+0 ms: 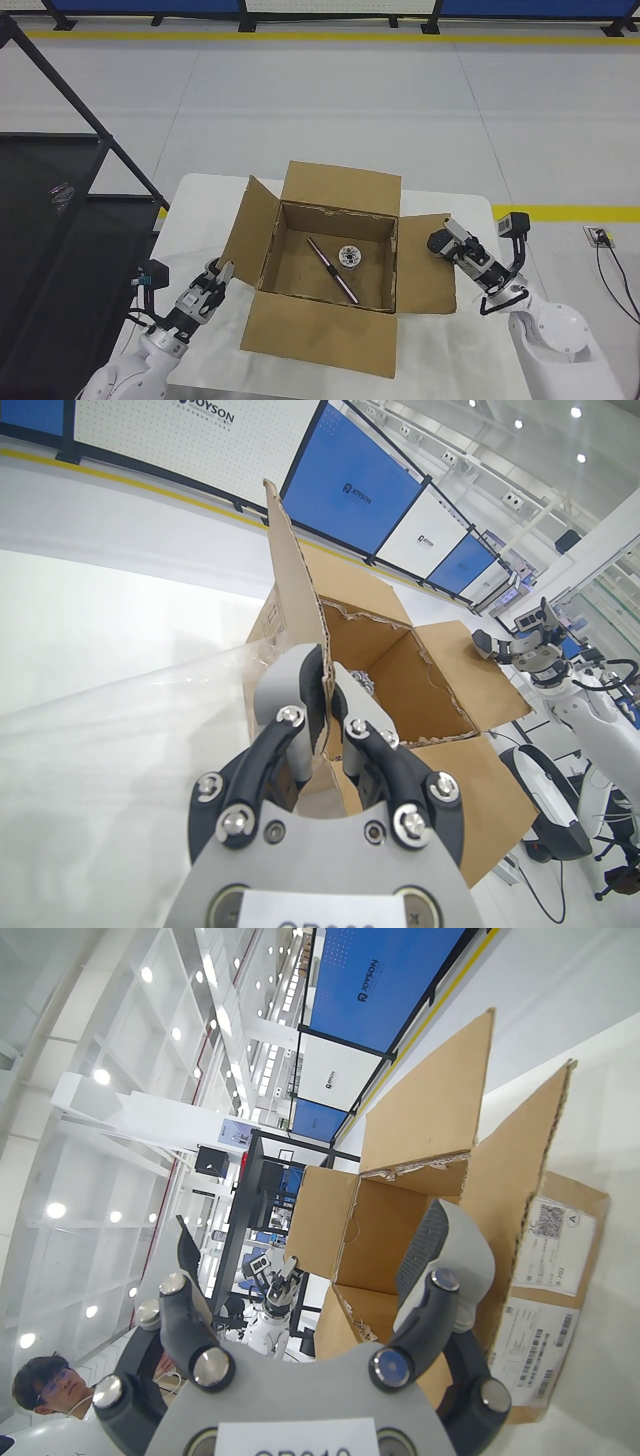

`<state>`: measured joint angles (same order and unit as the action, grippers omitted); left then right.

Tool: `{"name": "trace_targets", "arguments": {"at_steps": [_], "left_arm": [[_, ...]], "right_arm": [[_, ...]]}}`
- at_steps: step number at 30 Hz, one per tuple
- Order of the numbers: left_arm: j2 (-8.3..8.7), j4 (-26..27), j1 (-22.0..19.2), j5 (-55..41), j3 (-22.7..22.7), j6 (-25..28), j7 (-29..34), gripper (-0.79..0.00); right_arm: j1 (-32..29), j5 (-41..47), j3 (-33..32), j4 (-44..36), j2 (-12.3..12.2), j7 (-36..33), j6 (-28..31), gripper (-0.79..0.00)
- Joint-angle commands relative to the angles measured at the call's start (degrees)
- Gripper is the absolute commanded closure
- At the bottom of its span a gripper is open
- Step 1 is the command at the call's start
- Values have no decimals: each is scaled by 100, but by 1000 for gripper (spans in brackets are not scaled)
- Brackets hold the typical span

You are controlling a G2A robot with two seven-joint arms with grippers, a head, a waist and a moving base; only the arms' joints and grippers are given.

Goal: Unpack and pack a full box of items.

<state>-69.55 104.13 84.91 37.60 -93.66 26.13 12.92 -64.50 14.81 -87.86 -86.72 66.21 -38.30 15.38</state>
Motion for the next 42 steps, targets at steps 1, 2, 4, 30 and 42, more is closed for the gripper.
{"name": "trace_targets", "arguments": {"at_steps": [1, 2, 4, 30, 42], "left_arm": [[6, -7, 34, 27, 8, 15, 9, -360], [9, -7, 46, 38, 9, 9, 11, -754], [14, -8, 64, 29, 7, -1, 9, -785], [141, 418, 825, -711, -1053, 915, -628, -785], [179, 113, 1075, -1229, -1562, 1360, -742, -785]], "right_arm": [[-15, -126, 5, -7, -8, 64, -112, -785], [-22, -161, 8, -16, -10, 101, -140, -785], [-40, -137, 26, -13, -11, 98, -173, -785], [500, -2073, 901, -1414, 6, 772, -1096, -785], [1484, -2741, 1997, -1228, 148, 421, -1832, -785]]}}
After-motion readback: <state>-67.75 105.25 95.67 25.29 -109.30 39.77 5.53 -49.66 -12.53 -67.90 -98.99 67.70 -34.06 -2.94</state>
